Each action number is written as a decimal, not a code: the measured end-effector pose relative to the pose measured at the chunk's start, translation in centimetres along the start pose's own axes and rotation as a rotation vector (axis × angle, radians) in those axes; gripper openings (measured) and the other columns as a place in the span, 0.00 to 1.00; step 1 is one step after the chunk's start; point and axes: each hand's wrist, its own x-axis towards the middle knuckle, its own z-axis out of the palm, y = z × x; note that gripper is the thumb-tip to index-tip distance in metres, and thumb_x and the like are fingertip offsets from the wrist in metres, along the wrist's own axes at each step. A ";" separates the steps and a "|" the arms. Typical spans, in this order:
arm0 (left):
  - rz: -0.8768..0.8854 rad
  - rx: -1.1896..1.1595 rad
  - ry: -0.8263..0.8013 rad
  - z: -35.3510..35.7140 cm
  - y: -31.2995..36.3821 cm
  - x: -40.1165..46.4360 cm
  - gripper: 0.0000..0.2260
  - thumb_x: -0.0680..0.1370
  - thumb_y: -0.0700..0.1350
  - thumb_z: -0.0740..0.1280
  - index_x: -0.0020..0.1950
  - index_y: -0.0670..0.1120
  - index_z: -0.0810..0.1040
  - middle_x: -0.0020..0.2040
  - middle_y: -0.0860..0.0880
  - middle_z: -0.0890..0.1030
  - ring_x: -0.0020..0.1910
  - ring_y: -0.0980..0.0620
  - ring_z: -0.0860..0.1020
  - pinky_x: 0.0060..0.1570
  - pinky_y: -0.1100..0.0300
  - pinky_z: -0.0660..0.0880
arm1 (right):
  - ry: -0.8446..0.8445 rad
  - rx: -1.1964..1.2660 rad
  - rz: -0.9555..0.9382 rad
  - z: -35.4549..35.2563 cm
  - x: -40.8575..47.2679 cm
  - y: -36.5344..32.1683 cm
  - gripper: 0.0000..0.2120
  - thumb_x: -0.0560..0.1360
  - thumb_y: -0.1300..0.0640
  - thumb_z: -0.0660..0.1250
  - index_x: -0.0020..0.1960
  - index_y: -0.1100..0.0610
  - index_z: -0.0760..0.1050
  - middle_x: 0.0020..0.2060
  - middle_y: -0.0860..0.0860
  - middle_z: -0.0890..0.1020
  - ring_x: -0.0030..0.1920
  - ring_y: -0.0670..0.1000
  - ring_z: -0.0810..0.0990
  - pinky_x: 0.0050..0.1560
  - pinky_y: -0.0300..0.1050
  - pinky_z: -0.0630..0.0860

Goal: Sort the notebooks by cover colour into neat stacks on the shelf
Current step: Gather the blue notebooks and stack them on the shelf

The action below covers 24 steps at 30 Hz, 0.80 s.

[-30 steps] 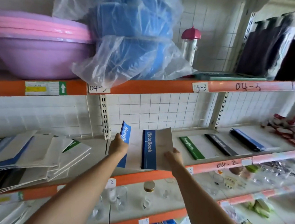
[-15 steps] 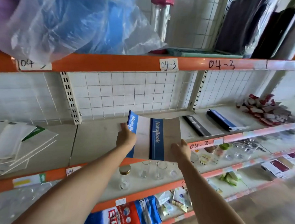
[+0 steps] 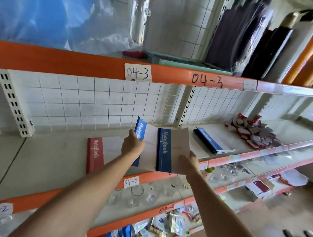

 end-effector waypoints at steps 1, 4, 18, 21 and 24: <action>-0.005 -0.007 -0.004 0.8 0.6 0.5 0.12 0.78 0.41 0.62 0.61 0.43 0.67 0.58 0.40 0.79 0.52 0.39 0.79 0.45 0.52 0.76 | -0.014 -0.010 0.002 -0.4 0.9 -0.1 0.18 0.72 0.65 0.60 0.59 0.53 0.76 0.43 0.50 0.81 0.41 0.50 0.77 0.37 0.41 0.73; -0.037 -0.026 -0.018 3.0 2.4 1.8 0.12 0.78 0.41 0.61 0.60 0.43 0.67 0.56 0.40 0.79 0.51 0.38 0.78 0.47 0.50 0.78 | -0.038 -0.029 -0.004 -1.9 3.7 -0.5 0.18 0.73 0.66 0.60 0.59 0.54 0.75 0.46 0.53 0.81 0.40 0.49 0.76 0.33 0.38 0.68; -0.041 0.082 0.009 13.0 11.1 3.8 0.16 0.79 0.39 0.61 0.66 0.46 0.64 0.58 0.41 0.79 0.51 0.40 0.80 0.48 0.47 0.80 | 0.023 -0.164 -0.015 -10.4 14.8 1.4 0.17 0.68 0.58 0.60 0.55 0.55 0.76 0.44 0.55 0.81 0.43 0.57 0.78 0.45 0.46 0.74; -0.058 0.100 0.034 15.2 12.5 4.0 0.16 0.80 0.40 0.62 0.66 0.46 0.63 0.59 0.41 0.78 0.52 0.40 0.80 0.48 0.48 0.80 | -0.018 -0.122 -0.050 -11.8 17.6 1.7 0.15 0.72 0.64 0.61 0.57 0.56 0.75 0.45 0.56 0.81 0.39 0.54 0.78 0.38 0.41 0.73; -0.099 0.096 0.062 16.9 14.1 4.0 0.17 0.79 0.42 0.64 0.66 0.45 0.63 0.61 0.40 0.77 0.54 0.39 0.79 0.48 0.48 0.79 | -0.056 -0.063 -0.049 -13.7 20.7 1.2 0.13 0.70 0.63 0.62 0.55 0.60 0.75 0.42 0.56 0.79 0.40 0.56 0.76 0.37 0.41 0.71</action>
